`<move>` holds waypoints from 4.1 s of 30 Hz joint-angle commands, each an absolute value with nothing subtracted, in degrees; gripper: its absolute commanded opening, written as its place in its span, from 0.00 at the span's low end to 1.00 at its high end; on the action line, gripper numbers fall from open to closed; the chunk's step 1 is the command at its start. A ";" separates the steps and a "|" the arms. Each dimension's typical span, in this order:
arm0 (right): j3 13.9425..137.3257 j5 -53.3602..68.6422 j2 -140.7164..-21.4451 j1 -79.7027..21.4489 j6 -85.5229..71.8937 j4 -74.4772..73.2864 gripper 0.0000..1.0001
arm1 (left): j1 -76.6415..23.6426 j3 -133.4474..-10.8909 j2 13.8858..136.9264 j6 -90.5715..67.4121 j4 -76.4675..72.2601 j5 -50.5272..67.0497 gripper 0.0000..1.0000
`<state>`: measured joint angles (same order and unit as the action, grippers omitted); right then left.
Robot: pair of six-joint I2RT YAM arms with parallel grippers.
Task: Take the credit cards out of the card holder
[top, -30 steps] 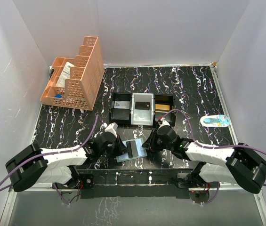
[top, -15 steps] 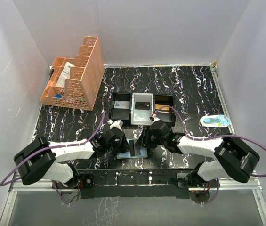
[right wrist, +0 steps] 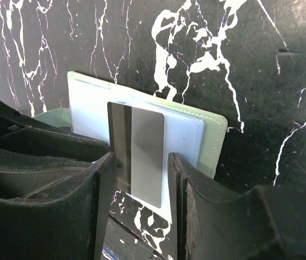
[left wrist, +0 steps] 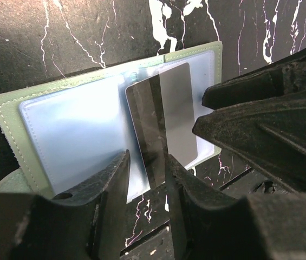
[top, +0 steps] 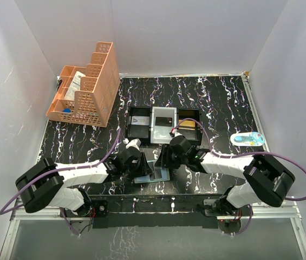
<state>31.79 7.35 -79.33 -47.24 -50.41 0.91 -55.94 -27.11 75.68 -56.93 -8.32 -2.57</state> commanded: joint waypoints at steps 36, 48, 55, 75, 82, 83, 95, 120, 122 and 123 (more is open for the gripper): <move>25.43 4.87 -81.60 -47.26 -56.58 6.59 0.26 | -55.84 -22.91 70.00 -62.39 -6.83 -5.17 0.00; 26.73 3.95 -81.72 -47.24 -56.07 5.48 0.26 | -55.85 -23.39 64.73 -61.93 1.83 -10.95 0.00; 29.20 8.08 -77.42 -47.30 -51.55 7.01 0.29 | -55.86 -23.22 65.41 -59.91 -1.79 -8.97 0.00; 29.73 13.16 -88.08 -47.28 -54.25 11.67 0.31 | -55.87 -22.47 69.31 -61.61 -7.28 -5.75 0.07; 28.22 12.88 -88.85 -47.29 -55.07 12.64 0.30 | -55.84 -18.44 70.29 -63.60 -16.93 -2.90 0.25; 28.21 13.06 -89.12 -47.29 -55.10 12.72 0.30 | -55.86 -17.77 70.51 -64.01 -18.87 -2.49 0.25; 28.75 12.40 -87.46 -47.28 -54.24 11.81 0.30 | -55.85 -18.69 65.68 -64.69 -12.52 -6.80 0.00; 17.06 15.15 -59.96 -47.28 -51.26 30.00 0.73 | -52.83 -18.29 38.75 -52.43 -4.41 -1.25 0.00; 14.68 15.07 -58.66 -47.29 -52.85 34.74 0.74 | -50.92 -17.19 36.74 -51.77 -6.37 2.12 0.00; 14.05 14.51 -57.87 -47.29 -53.46 35.75 0.74 | -49.17 -16.69 35.94 -51.56 -7.26 4.95 0.00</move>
